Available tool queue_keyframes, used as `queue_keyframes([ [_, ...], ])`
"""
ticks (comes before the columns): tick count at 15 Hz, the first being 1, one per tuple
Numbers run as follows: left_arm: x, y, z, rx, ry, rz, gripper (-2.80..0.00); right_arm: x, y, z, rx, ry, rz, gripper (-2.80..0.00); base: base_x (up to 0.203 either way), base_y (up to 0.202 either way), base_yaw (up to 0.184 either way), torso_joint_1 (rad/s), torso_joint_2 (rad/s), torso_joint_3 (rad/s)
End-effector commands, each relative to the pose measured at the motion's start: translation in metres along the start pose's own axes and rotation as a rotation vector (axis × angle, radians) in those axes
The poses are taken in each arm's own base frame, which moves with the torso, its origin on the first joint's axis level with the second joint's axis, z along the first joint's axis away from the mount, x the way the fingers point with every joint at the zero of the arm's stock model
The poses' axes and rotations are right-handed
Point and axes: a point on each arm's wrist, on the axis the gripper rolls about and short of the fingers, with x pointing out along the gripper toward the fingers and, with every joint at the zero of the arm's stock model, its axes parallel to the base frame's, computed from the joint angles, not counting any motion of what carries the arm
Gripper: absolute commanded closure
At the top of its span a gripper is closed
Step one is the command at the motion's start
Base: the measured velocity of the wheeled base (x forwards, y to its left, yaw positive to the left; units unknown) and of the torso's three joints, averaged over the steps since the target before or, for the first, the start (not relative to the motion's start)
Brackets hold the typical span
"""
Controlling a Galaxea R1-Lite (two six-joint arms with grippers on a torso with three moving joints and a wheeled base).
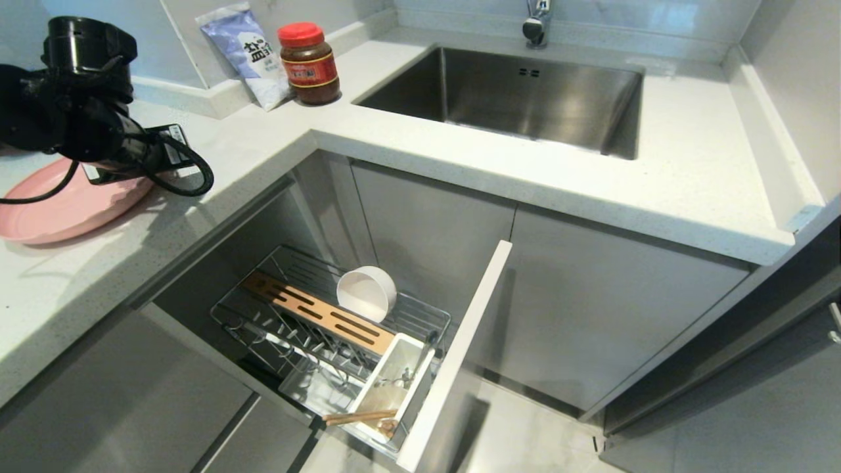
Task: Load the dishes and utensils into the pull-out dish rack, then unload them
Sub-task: Pick up the plate and place it in the cupboard
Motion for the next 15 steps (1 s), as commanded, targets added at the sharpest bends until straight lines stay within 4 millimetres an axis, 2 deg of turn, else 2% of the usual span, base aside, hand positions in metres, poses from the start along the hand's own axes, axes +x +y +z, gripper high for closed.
queue_keyframes([
  [1, -0.001, 0.001, 0.001, -0.005, 0.0, 0.0, 0.0, 0.0, 0.0, 0.0, 0.0, -0.002, 0.001, 0.0, 0.0, 0.0, 0.0, 0.0, 0.0, 0.0],
  [5, -0.02, 0.009, 0.009, -0.022, -0.032, -0.008, 0.0, 0.0, 0.0, 0.0, 0.0, -0.002, 0.0, 0.0, 0.0, 0.0, 0.0, 0.0, 0.0, 0.0],
  [8, -0.053, 0.023, 0.022, -0.061, -0.085, -0.024, 0.0, 0.0, 0.0, 0.0, 0.0, -0.002, 0.0, 0.0, 0.0, 0.0, 0.0, 0.0, 0.0, 0.0],
  [9, -0.068, 0.03, 0.027, -0.076, -0.108, -0.028, 0.0, 0.0, 0.0, 0.0, 0.0, -0.002, 0.0, 0.0, 0.0, 0.0, 0.0, 0.0, 0.0, 0.0],
  [12, -0.133, 0.062, 0.045, -0.176, -0.23, -0.057, 0.0, 0.0, 0.0, 0.0, 0.0, -0.001, 0.0, 0.0, 0.0, 0.0, 0.0, 0.0, 0.0, 0.0],
  [15, -0.195, 0.081, 0.047, -0.247, -0.321, -0.141, 0.0, 0.0, 0.0, 0.0, 0.0, -0.002, 0.0, 0.0, 0.0, 0.0, 0.0, 0.0, 0.0, 0.0],
])
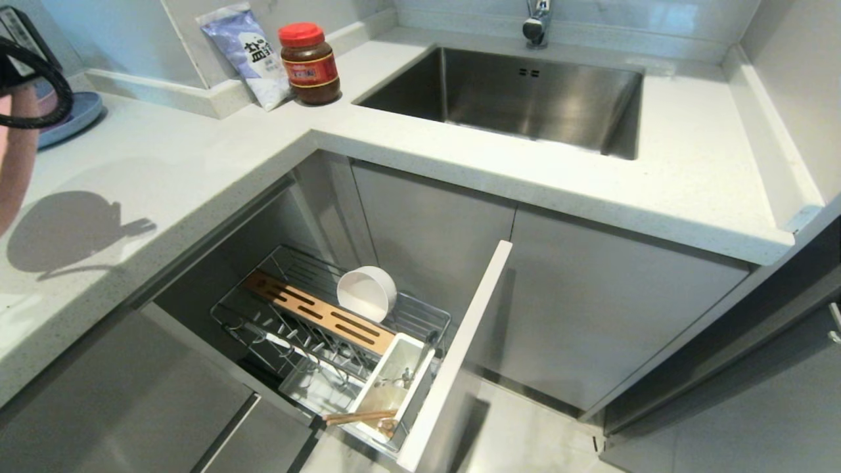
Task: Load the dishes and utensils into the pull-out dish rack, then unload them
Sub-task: Pick up the plate and place it in the cupboard
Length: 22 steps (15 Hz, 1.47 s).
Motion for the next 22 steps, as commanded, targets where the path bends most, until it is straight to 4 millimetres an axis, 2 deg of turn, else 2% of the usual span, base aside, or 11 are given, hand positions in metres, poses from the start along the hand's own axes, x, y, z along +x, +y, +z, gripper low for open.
queue_keyframes([
  [1, -0.064, 0.014, 0.022, -0.089, -0.088, -0.116, 0.0, 0.0, 0.0, 0.0, 0.0, -0.003, 0.0, 0.0, 0.0, 0.0, 0.0, 0.0, 0.0, 0.0],
  [4, -0.117, 0.022, 0.024, -0.159, -0.075, -0.355, 0.0, 0.0, 0.0, 0.0, 0.0, -0.001, 0.0, 0.0, 0.0, 0.0, 0.0, 0.0, 0.0, 0.0],
  [7, -0.147, 0.025, 0.016, -0.192, 0.007, -0.627, 0.0, 0.0, 0.0, 0.0, 0.0, -0.002, 0.0, 0.0, 0.0, 0.0, 0.0, 0.0, 0.0, 0.0],
  [9, -0.158, 0.024, 0.005, -0.255, 0.099, -0.78, 0.0, 0.0, 0.0, 0.0, 0.0, -0.001, 0.0, 0.0, 0.0, 0.0, 0.0, 0.0, 0.0, 0.0],
  [11, -0.159, 0.019, -0.008, -0.364, 0.187, -0.842, 0.0, 0.0, 0.0, 0.0, 0.0, -0.001, 0.0, 0.0, 0.0, 0.0, 0.0, 0.0, 0.0, 0.0],
  [13, -0.155, 0.007, -0.023, -0.554, 0.277, -0.841, 0.0, 0.0, 0.0, 0.0, 0.0, -0.002, 0.0, 0.0, 0.0, 0.0, 0.0, 0.0, 0.0, 0.0],
  [17, -0.143, -0.009, -0.087, -0.601, 0.458, -0.75, 0.0, 0.0, 0.0, 0.0, 0.0, -0.002, 0.0, 0.0, 0.0, 0.0, 0.0, 0.0, 0.0, 0.0],
  [22, -0.133, -0.015, -0.141, -0.767, 0.587, -0.624, 0.0, 0.0, 0.0, 0.0, 0.0, -0.001, 0.0, 0.0, 0.0, 0.0, 0.0, 0.0, 0.0, 0.0],
])
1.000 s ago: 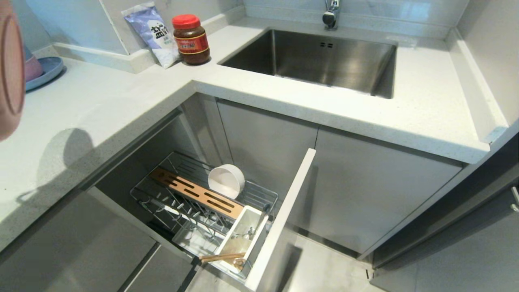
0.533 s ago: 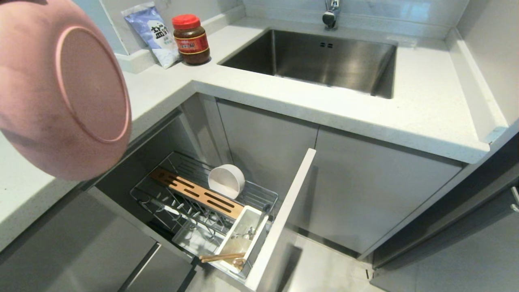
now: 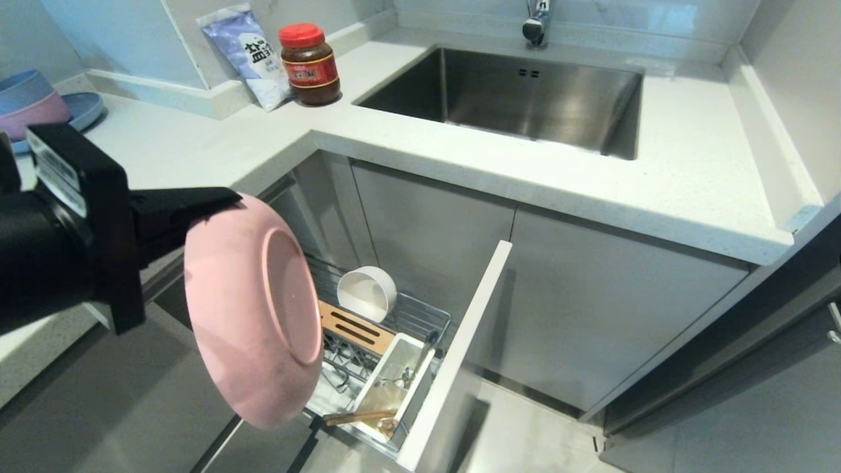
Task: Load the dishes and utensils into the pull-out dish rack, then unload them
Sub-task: Pick up the plate and place it in the cupboard
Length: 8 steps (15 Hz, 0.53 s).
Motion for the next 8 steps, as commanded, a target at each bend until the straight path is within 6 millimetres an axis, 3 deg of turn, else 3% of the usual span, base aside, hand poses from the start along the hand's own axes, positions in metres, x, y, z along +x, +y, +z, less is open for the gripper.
queue_keyframes([
  [1, 0.01, 0.022, -0.01, -0.081, -0.002, 0.084, 0.0, 0.0, 0.0, 0.0, 0.0, -0.001, -0.001, 0.0, 0.0, 0.0, 0.0, 0.0, 0.0, 0.0],
  [4, 0.031, 0.033, -0.005, -0.17, -0.105, 0.114, 0.0, 0.0, 0.0, 0.0, 0.0, -0.003, -0.001, 0.0, 0.0, 0.0, 0.0, 0.0, 0.0, 0.0],
  [8, 0.077, 0.061, -0.001, -0.218, -0.22, 0.244, 0.0, 0.0, 0.0, 0.0, 0.0, -0.002, -0.001, 0.0, 0.0, 0.0, 0.0, 0.0, 0.0, 0.0],
])
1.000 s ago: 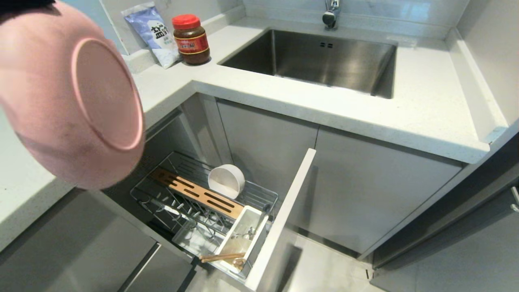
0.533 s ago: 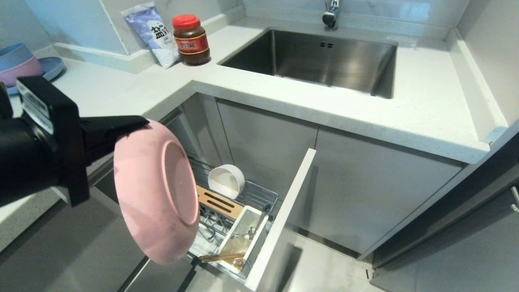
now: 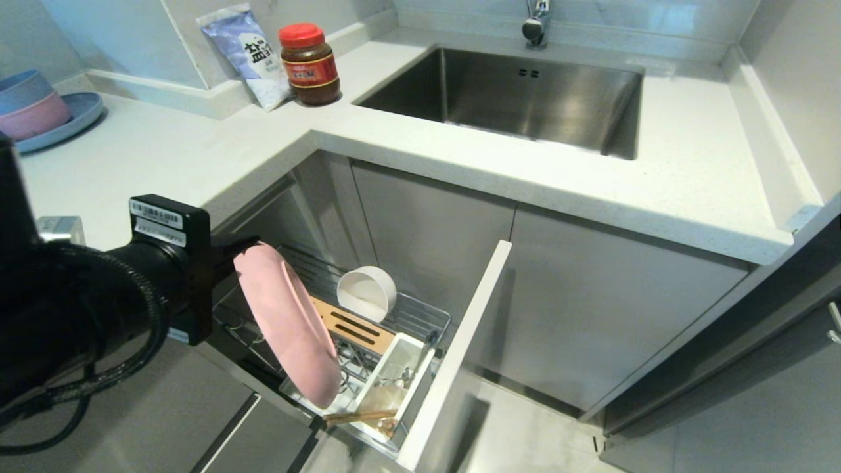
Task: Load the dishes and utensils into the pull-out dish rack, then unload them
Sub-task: Pick up the plate and place it in the cupboard
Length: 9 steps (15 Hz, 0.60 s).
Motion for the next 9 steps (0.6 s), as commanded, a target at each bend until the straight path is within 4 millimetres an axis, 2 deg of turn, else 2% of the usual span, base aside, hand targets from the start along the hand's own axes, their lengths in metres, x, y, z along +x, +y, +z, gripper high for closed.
queue_keyframes([
  [1, 0.037, 0.014, -0.001, -0.019, -0.076, 0.074, 0.0, 0.0, 0.0, 0.0, 0.0, -0.001, 0.0, 0.0, 0.0, 0.0, 0.0, 0.0, 0.0, 0.0],
  [5, 0.078, 0.03, 0.007, -0.055, -0.204, 0.117, 0.0, 0.0, 0.0, 0.0, 0.0, -0.003, 0.0, 0.0, 0.0, 0.0, 0.0, 0.0, 0.0, 0.0],
  [9, 0.1, 0.042, 0.01, -0.071, -0.272, 0.114, 0.0, 0.0, 0.0, 0.0, 0.0, -0.002, 0.0, 0.0, 0.0, 0.0, 0.0, 0.0, 0.0, 0.0],
])
